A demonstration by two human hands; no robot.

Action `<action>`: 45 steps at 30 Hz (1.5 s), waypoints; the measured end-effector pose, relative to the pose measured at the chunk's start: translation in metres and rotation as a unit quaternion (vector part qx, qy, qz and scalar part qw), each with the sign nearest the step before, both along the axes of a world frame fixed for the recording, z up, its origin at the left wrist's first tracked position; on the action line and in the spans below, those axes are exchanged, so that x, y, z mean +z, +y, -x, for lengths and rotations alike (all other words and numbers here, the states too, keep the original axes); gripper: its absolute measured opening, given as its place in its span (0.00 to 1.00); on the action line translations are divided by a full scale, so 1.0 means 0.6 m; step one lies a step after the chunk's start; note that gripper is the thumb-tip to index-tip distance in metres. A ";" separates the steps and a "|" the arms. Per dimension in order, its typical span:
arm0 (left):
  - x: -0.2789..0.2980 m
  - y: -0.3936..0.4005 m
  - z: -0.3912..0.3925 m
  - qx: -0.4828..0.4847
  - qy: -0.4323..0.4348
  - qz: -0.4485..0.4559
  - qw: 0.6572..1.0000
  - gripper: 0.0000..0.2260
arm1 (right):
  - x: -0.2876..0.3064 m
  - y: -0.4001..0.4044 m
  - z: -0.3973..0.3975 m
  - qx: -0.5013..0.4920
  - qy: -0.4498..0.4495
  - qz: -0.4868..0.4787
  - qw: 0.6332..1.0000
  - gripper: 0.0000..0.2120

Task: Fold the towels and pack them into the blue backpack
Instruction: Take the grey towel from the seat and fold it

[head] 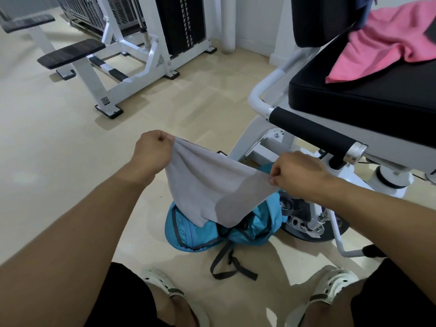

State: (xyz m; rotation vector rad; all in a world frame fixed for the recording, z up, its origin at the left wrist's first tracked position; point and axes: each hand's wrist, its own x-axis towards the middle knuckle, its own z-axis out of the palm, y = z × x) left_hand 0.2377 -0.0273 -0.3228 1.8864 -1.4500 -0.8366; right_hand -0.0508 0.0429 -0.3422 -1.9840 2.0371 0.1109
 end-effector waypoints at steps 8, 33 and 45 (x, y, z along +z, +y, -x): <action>0.010 0.011 -0.011 -0.137 0.096 -0.111 0.980 0.09 | -0.011 -0.020 0.019 -0.088 -0.104 -0.054 0.989 0.06; 0.020 0.067 0.080 -0.198 0.107 0.020 0.974 0.11 | 0.079 0.061 -0.048 0.135 -0.416 -0.085 0.895 0.09; -0.013 0.000 0.032 -0.117 -0.062 0.034 0.991 0.10 | 0.111 0.138 -0.081 0.495 -0.185 0.057 0.847 0.04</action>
